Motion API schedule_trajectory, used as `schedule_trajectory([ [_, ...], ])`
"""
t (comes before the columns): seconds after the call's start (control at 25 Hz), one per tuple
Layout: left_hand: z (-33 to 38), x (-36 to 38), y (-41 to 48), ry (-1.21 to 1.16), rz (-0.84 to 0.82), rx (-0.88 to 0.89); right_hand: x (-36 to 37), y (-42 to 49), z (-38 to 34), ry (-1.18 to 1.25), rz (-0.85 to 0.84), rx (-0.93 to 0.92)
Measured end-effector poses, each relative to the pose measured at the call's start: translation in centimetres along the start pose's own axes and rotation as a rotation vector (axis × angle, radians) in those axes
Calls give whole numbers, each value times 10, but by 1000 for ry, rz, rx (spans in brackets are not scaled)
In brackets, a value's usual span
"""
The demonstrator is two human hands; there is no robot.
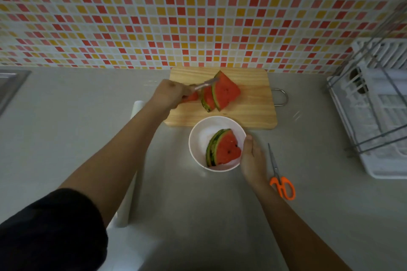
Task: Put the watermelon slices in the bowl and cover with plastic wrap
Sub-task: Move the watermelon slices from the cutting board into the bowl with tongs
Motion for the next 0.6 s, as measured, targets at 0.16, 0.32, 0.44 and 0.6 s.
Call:
schedule_trajectory([
  [0.16, -44, -21, -59, -13, -114, 15, 2, 1, 1, -39, -28, 57],
  [0.32, -62, -21, -89, 173, -135, 146, 1, 0, 0, -80, -24, 94],
  [0.44, -55, -7, -100, 390, -135, 330, 1, 0, -2, -79, -22, 100],
  [0.6, -33, 0, -109, 742, -40, 694, 0, 0, -2, -42, -16, 51],
])
Point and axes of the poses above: each hand's wrist, its own y-axis towards the middle knuckle, its own x-axis out of the palm, z = x × y, the point moved 3 cm from there along y, towards the middle knuckle, and after that the axes turned 11 degrees about z, right-handed, at the moved point
